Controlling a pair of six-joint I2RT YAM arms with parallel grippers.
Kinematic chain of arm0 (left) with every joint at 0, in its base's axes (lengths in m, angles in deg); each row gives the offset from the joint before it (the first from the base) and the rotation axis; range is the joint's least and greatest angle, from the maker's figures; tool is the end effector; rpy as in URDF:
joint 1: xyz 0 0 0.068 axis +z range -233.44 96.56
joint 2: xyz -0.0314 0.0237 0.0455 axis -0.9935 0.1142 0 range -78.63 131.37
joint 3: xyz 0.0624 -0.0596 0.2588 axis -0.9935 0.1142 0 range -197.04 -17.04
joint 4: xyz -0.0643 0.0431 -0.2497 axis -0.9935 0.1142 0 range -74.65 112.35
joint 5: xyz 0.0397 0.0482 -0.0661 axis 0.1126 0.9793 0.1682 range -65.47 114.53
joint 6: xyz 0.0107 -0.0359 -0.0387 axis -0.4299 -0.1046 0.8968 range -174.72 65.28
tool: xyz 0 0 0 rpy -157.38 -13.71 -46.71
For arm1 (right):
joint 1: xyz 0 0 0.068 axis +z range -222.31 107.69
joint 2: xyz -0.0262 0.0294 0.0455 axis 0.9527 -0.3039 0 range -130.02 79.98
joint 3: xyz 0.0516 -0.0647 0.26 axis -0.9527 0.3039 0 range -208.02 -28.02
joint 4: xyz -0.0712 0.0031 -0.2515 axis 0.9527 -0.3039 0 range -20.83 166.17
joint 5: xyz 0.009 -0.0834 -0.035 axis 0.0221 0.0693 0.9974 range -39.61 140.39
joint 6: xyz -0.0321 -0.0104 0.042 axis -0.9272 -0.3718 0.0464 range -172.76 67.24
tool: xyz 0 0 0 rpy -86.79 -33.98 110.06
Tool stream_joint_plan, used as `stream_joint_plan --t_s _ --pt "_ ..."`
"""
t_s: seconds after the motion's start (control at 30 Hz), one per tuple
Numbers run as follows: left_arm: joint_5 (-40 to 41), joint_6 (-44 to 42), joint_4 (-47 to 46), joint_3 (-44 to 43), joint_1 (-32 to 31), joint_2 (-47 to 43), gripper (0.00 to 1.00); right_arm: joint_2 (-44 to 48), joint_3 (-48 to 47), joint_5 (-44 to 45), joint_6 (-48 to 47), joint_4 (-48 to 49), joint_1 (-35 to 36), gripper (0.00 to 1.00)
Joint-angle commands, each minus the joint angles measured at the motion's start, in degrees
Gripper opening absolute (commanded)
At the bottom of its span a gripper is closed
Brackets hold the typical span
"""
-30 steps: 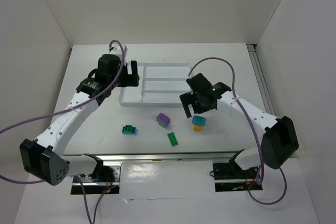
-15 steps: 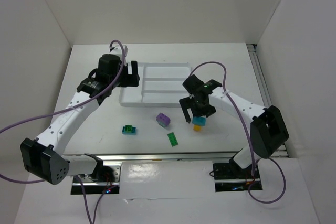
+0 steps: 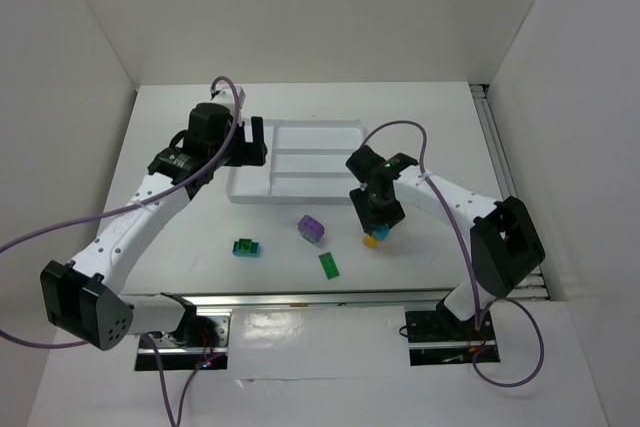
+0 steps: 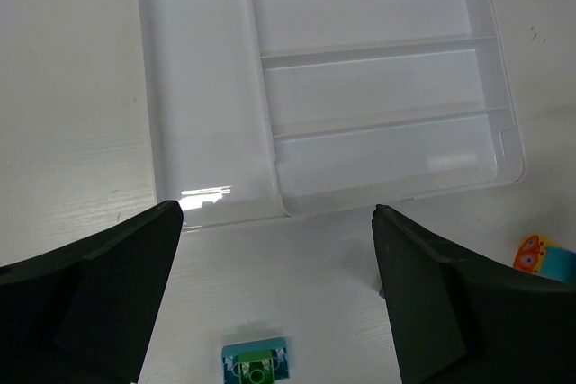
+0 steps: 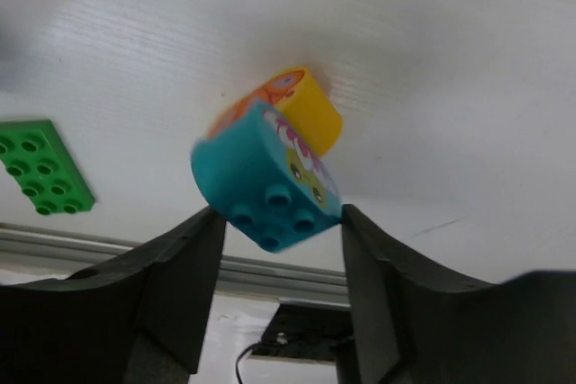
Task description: Sort the legos into containers by color
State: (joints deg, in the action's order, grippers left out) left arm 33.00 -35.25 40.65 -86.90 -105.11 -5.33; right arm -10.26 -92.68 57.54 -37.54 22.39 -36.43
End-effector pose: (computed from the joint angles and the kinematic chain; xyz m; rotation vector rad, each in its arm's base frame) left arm 0.2695 -0.1014 0.3591 -0.0511 2.0785 -0.2880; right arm 0.2361 0.1653 0.2184 -0.5068 2.8758 -0.0476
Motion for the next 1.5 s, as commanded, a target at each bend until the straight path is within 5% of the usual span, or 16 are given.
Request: stream_joint_plan --t_s 0.0,0.2,0.33,0.4,0.53,0.77,0.9,1.13,1.33,1.47 --pt "-0.91 -0.57 -1.04 -2.2 -0.21 0.88 0.99 0.24 0.42 1.89 -0.02 0.96 0.51 0.58" --pt "-1.44 -0.57 -1.04 -2.82 -0.21 1.41 0.99 1.38 0.42 2.42 1.12 1.48 -0.54 0.51" --pt "-1.44 -0.57 -1.04 -3.35 -0.21 1.41 0.99 0.6 0.42 3.56 1.12 3.06 -0.55 0.77" --pt "-2.05 -0.57 -1.04 -3.35 -0.21 1.41 0.99 0.07 0.42 4.09 1.83 4.55 -0.55 0.82" --pt "-2.05 -0.57 -1.04 -3.35 -0.21 1.41 0.99 0.67 1.11 4.62 2.97 8.59 -0.55 0.7" --pt "-2.05 -0.57 -1.04 -3.35 -0.21 1.41 0.99 -0.02 1.64 2.86 2.27 10.54 -1.07 0.66" --pt "-2.05 -0.57 -0.52 -3.35 -0.21 1.41 0.99 -0.73 1.65 1.81 2.27 10.54 -1.07 0.51" --pt "-2.05 -0.57 -0.51 -3.35 -0.21 1.41 0.99 0.85 2.17 2.42 2.27 9.48 -1.07 0.64" --pt "-2.58 -0.57 -0.51 -3.35 -0.21 1.41 0.99 2.52 3.93 2.42 2.27 8.95 -1.07 0.63" --pt "-2.58 -0.57 -0.51 -3.35 -0.21 1.41 0.99 2.52 3.93 2.42 2.79 8.95 -1.07 0.51"
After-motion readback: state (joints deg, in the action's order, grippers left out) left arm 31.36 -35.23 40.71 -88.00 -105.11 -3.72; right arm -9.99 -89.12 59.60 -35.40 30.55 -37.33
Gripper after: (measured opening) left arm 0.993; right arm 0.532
